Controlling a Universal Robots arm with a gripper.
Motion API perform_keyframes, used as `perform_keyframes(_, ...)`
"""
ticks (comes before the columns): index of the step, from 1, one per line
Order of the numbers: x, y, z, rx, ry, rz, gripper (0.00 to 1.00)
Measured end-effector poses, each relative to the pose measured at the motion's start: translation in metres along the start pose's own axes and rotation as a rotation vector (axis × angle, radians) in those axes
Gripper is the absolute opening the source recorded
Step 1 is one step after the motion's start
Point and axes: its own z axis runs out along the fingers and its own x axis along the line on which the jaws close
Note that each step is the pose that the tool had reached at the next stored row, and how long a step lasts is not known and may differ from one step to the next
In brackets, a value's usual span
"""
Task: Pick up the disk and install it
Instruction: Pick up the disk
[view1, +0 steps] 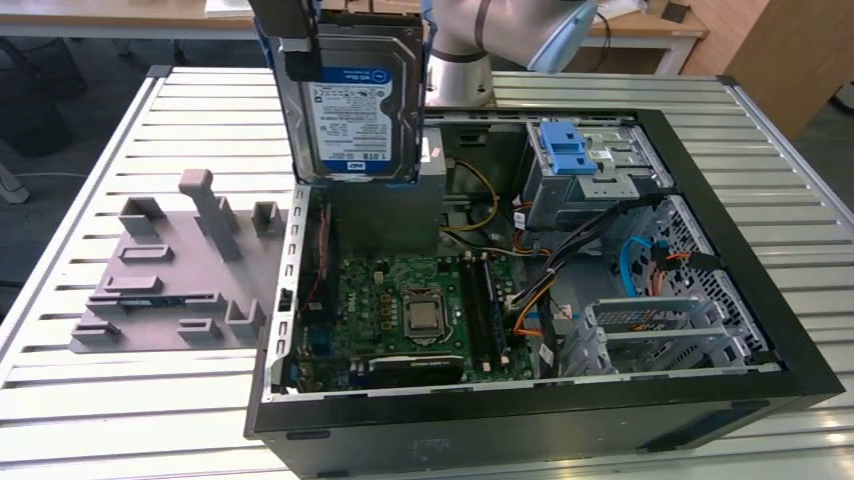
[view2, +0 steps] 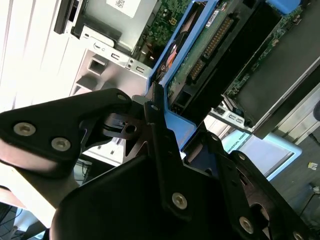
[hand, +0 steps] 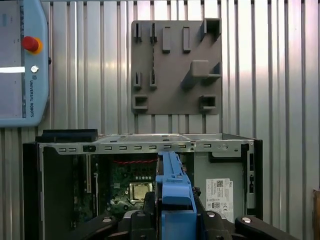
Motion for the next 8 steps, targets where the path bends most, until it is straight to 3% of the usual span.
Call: perform_keyframes(8,0.0035,-0.0134,-0.0001,0.0,0.0,0.0,0.36)
